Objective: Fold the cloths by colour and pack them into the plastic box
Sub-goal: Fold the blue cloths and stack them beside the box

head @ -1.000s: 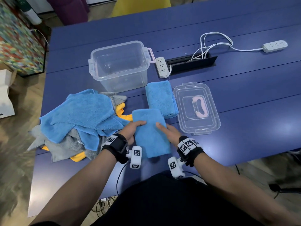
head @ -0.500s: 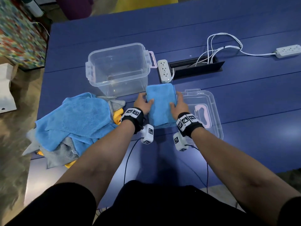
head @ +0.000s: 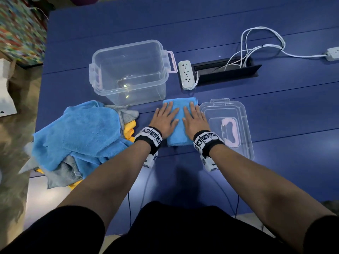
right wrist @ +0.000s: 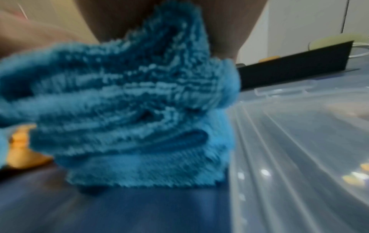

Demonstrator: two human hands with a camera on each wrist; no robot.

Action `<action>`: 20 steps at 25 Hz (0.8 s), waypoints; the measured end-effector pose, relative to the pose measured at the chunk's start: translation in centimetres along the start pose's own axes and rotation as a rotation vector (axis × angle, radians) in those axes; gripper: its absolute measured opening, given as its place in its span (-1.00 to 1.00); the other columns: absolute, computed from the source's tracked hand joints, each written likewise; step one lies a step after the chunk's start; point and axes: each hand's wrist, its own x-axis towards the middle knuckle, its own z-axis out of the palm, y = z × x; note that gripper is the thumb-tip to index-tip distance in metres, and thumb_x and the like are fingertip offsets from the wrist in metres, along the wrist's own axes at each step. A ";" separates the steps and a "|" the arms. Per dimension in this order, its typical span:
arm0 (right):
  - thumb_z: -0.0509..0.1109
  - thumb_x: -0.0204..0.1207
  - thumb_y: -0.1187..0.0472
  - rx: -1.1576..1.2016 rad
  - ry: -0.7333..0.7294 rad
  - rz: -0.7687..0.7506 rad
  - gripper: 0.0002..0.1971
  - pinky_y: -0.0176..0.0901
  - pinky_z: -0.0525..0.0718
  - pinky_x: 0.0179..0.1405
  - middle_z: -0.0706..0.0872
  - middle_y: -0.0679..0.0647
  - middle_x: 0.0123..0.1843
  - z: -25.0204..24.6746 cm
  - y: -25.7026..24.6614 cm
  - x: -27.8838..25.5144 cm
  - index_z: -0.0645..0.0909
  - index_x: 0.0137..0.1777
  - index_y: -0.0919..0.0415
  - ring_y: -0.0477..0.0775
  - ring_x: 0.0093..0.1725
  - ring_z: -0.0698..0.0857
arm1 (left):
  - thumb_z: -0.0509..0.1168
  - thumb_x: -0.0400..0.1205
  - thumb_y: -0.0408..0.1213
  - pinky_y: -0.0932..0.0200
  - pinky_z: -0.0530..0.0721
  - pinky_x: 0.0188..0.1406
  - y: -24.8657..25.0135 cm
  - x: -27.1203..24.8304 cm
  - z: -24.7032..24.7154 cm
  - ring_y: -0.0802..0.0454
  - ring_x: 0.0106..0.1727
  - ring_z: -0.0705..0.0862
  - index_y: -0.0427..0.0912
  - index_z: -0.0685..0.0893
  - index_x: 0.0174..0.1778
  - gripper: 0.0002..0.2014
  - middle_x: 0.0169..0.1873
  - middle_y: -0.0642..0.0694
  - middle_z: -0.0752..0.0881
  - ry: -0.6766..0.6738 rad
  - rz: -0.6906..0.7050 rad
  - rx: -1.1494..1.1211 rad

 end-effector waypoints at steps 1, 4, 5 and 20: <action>-0.15 0.76 -0.02 0.003 -0.017 -0.001 -0.43 0.09 -0.15 0.68 -0.26 0.09 0.73 0.3 0.3 0.3 -0.13 0.72 0.08 0.13 0.71 -0.19 | -0.08 0.76 0.15 -0.23 -0.14 0.68 -0.3 0.2 0.1 -0.07 0.73 -0.21 0.02 -0.02 0.73 -0.37 0.72 -0.08 -0.19 -0.059 -0.002 0.006; -0.15 0.75 -0.08 0.012 -0.046 -0.009 -0.42 0.12 -0.13 0.67 -0.27 0.02 0.73 0.1 1.0 0.8 -0.15 0.72 0.02 0.14 0.71 -0.19 | 0.01 0.58 0.44 -0.24 -0.21 0.66 -1.0 0.5 -0.4 -0.03 0.71 -0.32 0.08 -0.16 0.73 -0.10 0.71 -0.04 -0.30 -0.149 0.033 -0.026; -0.13 0.75 -0.10 0.036 -0.058 -0.001 -0.42 0.16 -0.09 0.67 -0.25 -0.01 0.74 -0.2 1.0 1.1 -0.13 0.72 -0.01 0.18 0.71 -0.17 | 0.04 0.47 0.55 -0.24 -0.24 0.66 -1.4 0.6 -0.6 -0.02 0.70 -0.35 0.10 -0.20 0.72 0.02 0.70 -0.03 -0.32 -0.172 0.047 -0.010; 0.30 0.55 0.28 -0.001 0.367 -0.191 -0.48 0.24 0.15 0.61 0.28 0.20 0.66 -1.4 -0.3 -1.2 0.43 0.54 0.13 0.24 0.67 0.18 | 0.18 0.49 0.43 -0.15 0.06 0.66 -1.4 -2.8 -0.4 -0.08 0.71 0.05 -0.04 0.32 0.65 -0.12 0.67 -0.12 0.24 0.275 0.040 -0.158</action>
